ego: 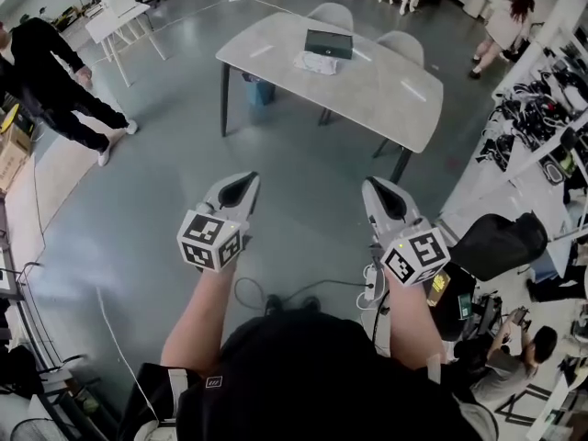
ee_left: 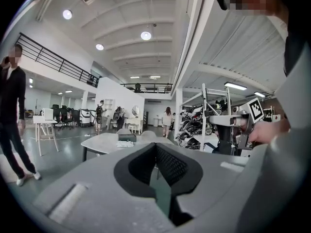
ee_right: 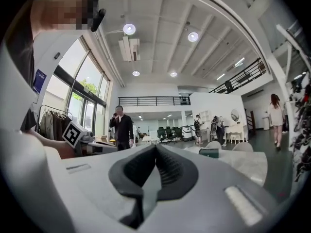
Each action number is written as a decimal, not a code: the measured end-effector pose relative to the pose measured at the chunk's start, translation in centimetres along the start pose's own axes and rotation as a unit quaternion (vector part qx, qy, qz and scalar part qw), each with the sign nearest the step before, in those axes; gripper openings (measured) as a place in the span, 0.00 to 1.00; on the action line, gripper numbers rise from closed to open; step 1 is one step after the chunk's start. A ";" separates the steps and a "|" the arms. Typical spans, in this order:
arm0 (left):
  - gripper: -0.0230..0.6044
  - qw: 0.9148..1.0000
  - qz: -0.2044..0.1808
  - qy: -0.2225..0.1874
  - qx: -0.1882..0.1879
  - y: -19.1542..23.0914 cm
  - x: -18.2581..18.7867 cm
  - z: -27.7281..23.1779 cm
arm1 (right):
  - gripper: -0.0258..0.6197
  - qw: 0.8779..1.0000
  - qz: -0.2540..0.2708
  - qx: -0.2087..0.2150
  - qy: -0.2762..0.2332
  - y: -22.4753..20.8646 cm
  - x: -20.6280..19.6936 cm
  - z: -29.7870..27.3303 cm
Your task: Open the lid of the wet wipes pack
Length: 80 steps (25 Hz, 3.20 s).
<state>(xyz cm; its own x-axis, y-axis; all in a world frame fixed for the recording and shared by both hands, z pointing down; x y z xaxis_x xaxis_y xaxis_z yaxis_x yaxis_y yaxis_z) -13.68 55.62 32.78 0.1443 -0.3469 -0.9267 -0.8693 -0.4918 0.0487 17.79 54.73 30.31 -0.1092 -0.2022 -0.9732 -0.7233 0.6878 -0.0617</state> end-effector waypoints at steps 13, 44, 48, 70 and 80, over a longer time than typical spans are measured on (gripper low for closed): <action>0.05 1.000 0.000 0.021 0.005 -5.9 -0.1 -2.2 | 0.05 0.998 -0.041 0.029 0.026 -4.5 -4.3 4.7; 0.05 1.000 -0.003 0.010 -0.030 10.3 3.9 -16.4 | 0.07 0.997 -0.037 0.021 0.069 -10.9 -0.6 -14.4; 0.05 0.999 -0.002 0.004 -0.031 14.7 4.5 -17.7 | 0.07 0.996 -0.031 0.027 0.080 -10.7 0.8 -19.0; 0.05 0.999 0.012 0.016 -0.039 25.8 5.5 -21.0 | 0.07 0.993 -0.033 0.047 0.105 -11.4 2.8 -31.7; 0.05 0.998 0.003 0.045 -0.042 28.4 9.1 -31.6 | 0.07 0.990 -0.072 0.054 0.105 -21.3 1.9 -37.9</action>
<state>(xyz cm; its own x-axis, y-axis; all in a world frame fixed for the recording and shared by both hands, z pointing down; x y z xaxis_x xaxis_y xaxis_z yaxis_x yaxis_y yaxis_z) -22.09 13.28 37.54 0.1839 -0.4189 -0.8892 -0.8280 -0.5536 0.0896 7.16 13.23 38.14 -0.1586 -0.4361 -0.8858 -0.6654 0.7100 -0.2304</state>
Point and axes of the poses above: the fingertips, and each gripper's own axes: z backward along the fingers, y to its left, x out of its top, the point moved 9 cm from there along z, backward along the fingers, and after that the axes turned 13 degrees about y, right-handed, at the moved point
